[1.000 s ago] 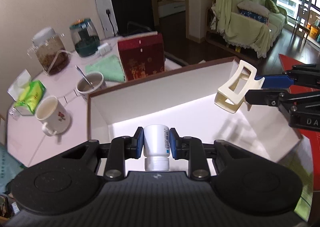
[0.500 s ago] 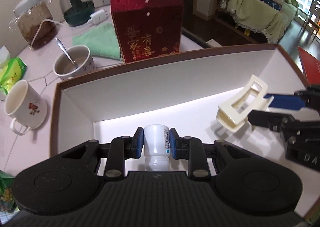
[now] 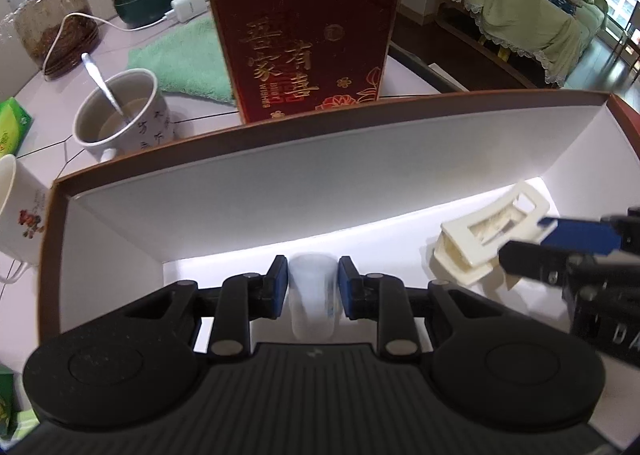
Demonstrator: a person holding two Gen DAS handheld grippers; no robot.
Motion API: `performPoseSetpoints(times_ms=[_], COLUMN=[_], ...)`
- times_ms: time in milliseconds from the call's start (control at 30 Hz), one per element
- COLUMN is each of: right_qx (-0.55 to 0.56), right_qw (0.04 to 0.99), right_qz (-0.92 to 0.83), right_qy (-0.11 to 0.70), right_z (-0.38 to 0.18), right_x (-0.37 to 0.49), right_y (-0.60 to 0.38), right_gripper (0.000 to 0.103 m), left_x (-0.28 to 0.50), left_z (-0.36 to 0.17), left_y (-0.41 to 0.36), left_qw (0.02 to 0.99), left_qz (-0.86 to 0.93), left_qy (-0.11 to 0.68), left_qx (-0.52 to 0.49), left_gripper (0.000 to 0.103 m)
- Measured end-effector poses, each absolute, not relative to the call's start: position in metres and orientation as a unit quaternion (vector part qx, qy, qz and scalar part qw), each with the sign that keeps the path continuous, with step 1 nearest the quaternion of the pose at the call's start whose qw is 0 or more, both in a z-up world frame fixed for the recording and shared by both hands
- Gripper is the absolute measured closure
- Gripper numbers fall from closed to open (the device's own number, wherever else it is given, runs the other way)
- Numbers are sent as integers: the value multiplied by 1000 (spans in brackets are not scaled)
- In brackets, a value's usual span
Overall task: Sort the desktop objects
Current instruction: 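Open both grippers to drop the pill bottle and clip into the box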
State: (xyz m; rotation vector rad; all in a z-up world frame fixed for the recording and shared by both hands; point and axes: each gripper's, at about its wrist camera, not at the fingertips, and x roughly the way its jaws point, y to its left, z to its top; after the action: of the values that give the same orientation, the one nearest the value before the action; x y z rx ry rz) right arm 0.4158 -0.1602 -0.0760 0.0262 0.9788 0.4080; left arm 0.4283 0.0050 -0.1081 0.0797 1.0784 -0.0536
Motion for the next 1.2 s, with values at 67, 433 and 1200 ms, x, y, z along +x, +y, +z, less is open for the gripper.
performPoseSetpoints(times_ms=[67, 433, 1200], right_qx=[18, 47, 4], right_qw=[866, 861, 840], right_qz=[185, 177, 192], right_qy=[464, 474, 508], right_z=[-75, -73, -66], right_x=[419, 420, 381], right_y=[-161, -166, -171], right_gripper=[69, 30, 30], left_x=[430, 423, 370], left_z=[-109, -106, -66], left_y=[4, 11, 0], left_qw=[857, 855, 865], left_qz=[-26, -14, 9], left_qy=[513, 517, 498], left_qx=[37, 35, 58], left_gripper=[77, 56, 35])
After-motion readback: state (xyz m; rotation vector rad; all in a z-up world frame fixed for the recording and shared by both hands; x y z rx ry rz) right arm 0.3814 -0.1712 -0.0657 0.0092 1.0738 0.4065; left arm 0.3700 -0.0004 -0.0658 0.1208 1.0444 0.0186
